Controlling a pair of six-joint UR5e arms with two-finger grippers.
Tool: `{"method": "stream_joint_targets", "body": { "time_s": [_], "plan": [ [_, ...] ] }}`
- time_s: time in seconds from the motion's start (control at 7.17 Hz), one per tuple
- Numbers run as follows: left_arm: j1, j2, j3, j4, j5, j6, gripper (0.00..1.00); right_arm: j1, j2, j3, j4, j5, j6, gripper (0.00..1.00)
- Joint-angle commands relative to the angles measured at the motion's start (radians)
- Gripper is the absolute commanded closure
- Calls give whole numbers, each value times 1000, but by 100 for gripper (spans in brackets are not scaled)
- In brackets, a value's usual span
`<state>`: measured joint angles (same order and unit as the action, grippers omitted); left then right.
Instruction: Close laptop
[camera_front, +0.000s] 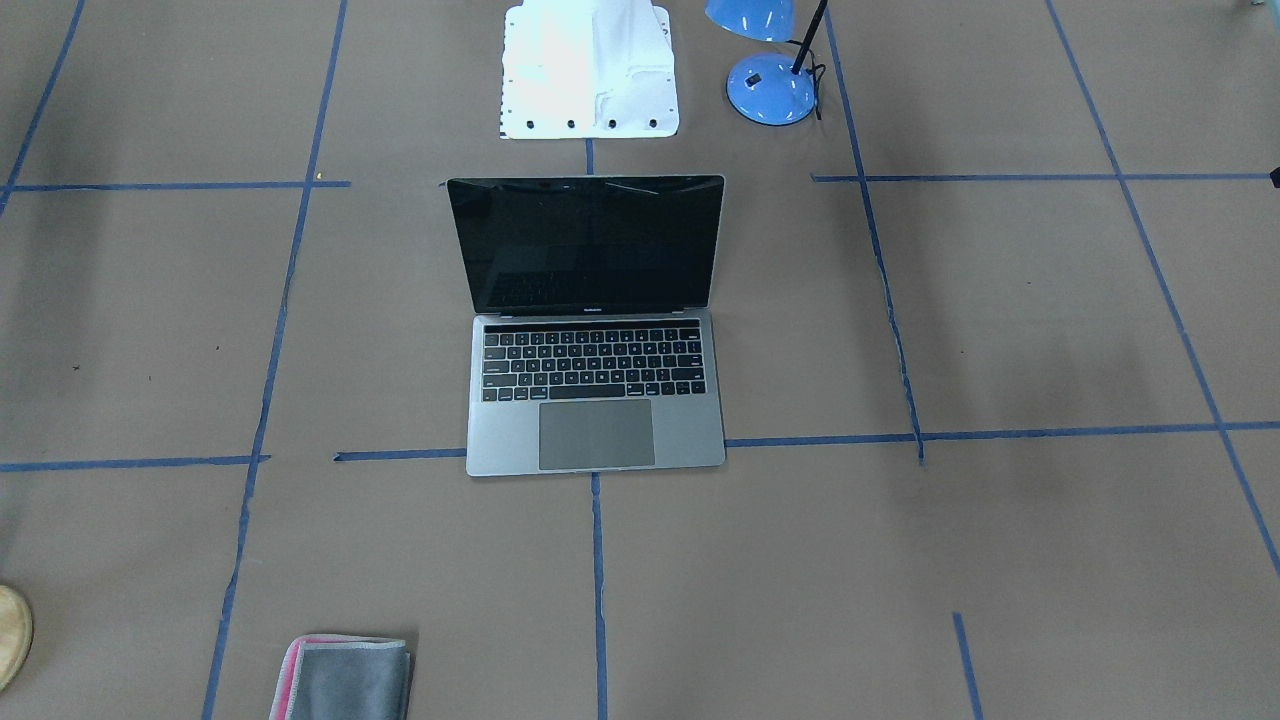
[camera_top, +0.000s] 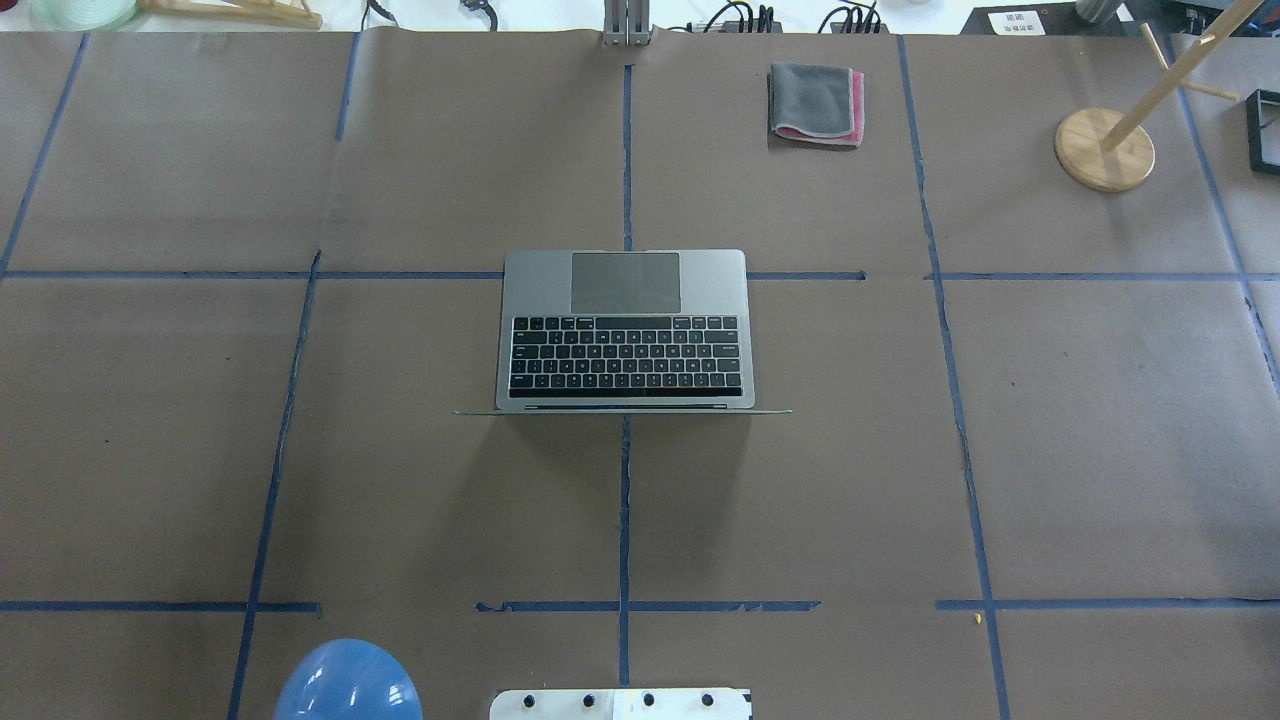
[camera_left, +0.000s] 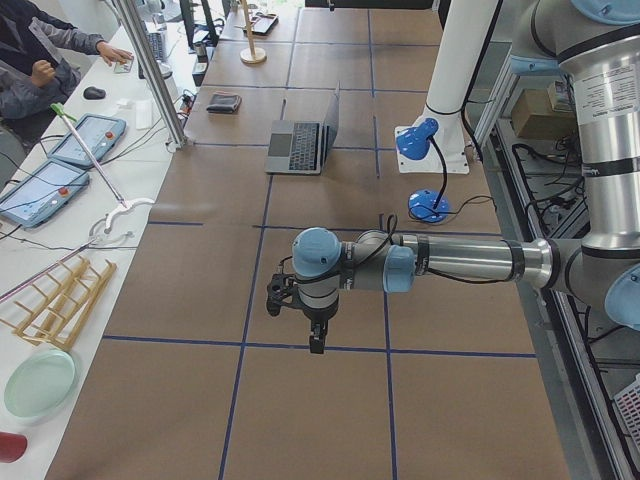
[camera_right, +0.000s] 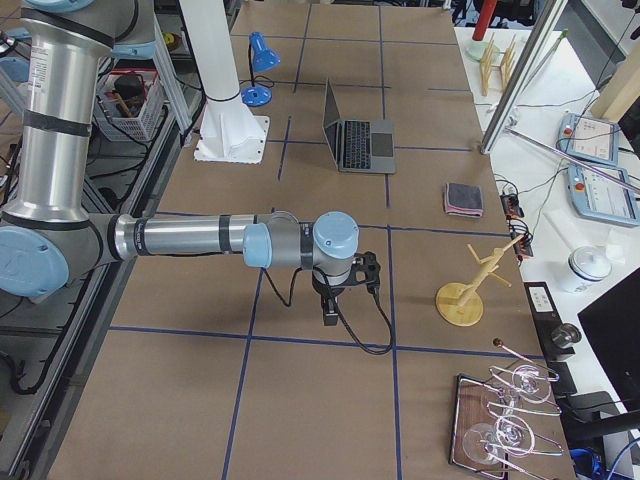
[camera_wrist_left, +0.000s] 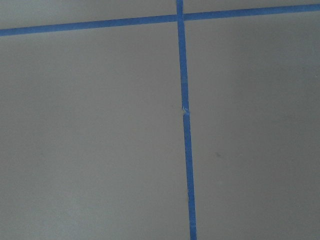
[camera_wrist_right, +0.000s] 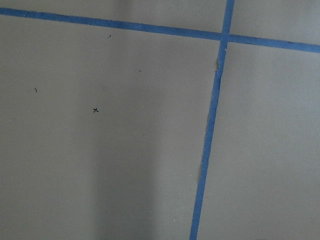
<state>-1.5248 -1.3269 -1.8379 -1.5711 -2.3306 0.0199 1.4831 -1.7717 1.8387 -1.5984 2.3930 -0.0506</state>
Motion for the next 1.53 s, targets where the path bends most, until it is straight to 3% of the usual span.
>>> {"method": "stream_joint_targets", "body": {
  "time_s": [0.0, 0.28, 0.42, 0.7, 0.84, 0.98, 1.26, 1.4],
  "plan": [
    [6, 1, 6, 0, 1, 2, 1, -3, 0, 1, 1, 0, 0, 0],
    [35, -3, -3, -1, 2, 0, 1, -41, 2, 13, 14, 0, 2, 0],
    [70, -38, -14, -1, 1, -9, 1, -68, 2, 14, 91, 0, 6, 0],
    [72, -211, 3, -15, -1, -9, 1, -95, 3, 37, 155, 6, 55, 0],
    [80, -212, -10, -24, -3, -12, 1, -122, 2, 54, 213, 49, 145, 0],
    [103, -212, -11, -26, -45, -11, 1, -179, 2, 57, 323, 87, 278, 0],
    [139, -210, -21, -61, -125, -85, 1, -347, -5, 54, 691, 78, 702, 0],
    [213, -189, -40, -176, -124, -233, 1, -447, -8, 54, 841, 28, 873, 0]
  ]
}}
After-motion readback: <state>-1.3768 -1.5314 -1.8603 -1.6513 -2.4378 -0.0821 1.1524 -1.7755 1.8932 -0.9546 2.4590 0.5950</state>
